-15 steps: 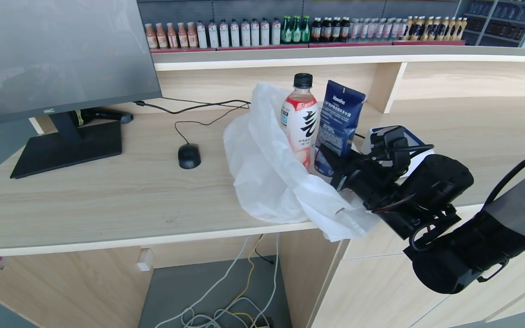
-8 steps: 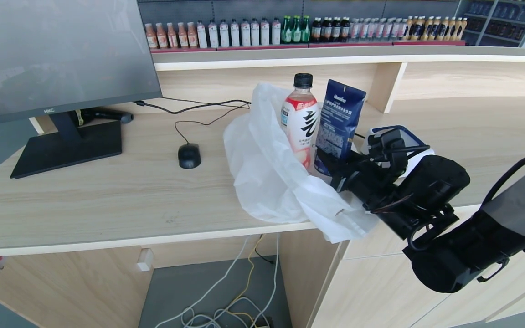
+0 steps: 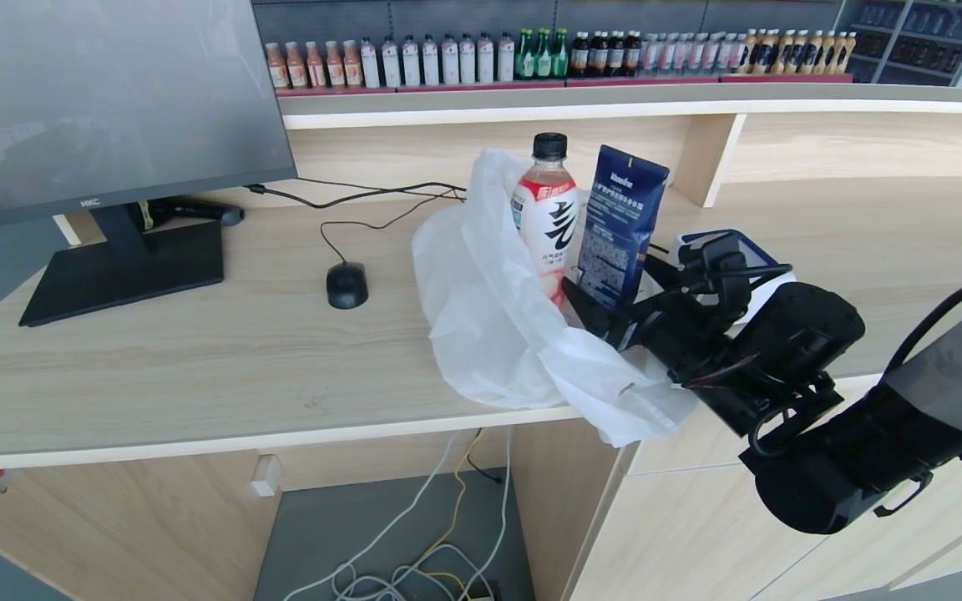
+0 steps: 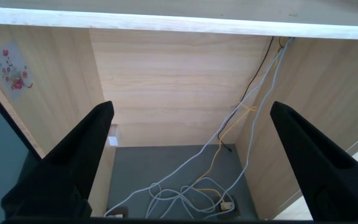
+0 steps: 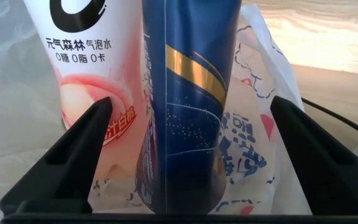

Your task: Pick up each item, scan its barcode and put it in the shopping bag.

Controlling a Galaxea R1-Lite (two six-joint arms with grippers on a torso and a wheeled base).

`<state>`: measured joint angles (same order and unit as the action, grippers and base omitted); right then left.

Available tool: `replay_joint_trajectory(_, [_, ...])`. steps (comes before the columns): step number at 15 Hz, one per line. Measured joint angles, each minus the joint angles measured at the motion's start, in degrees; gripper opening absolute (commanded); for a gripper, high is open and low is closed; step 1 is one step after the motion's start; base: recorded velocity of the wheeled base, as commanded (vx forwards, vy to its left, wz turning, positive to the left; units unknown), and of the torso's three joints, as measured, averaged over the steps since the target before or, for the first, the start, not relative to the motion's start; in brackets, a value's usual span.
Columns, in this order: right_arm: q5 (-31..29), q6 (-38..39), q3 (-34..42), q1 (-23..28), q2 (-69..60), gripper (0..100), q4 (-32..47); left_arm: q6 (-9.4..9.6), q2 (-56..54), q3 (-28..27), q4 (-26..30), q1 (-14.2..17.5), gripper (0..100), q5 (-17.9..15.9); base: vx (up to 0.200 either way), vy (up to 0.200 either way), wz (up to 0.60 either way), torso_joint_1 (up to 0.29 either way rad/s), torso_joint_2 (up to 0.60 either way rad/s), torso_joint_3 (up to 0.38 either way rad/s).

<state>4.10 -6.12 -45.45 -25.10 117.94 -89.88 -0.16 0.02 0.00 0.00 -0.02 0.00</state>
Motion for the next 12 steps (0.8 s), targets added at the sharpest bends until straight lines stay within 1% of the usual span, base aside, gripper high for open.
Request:
replay_joint_trajectory(7, [0.0,0.0,0.7,0.1,-0.4,100,-0.1,0.0,0.0,0.0,0.0,0.0,100,0.0,0.0,0.0,0.0,0.0,0.0,0.0])
replay_joint_trajectory(10, [0.0,0.0,2.1,0.0,-1.5,100,0.0,0.0,0.0,0.0,0.0,0.0,100,0.0,0.0,0.0,0.0,0.0,0.0,0.0])
replay_joint_trajectory(12, [0.0,0.0,4.3,0.0,-2.9,100,0.0,0.0,0.0,0.0,0.0,0.0,100,0.0,0.0,0.0,0.0,0.0,0.0,0.0])
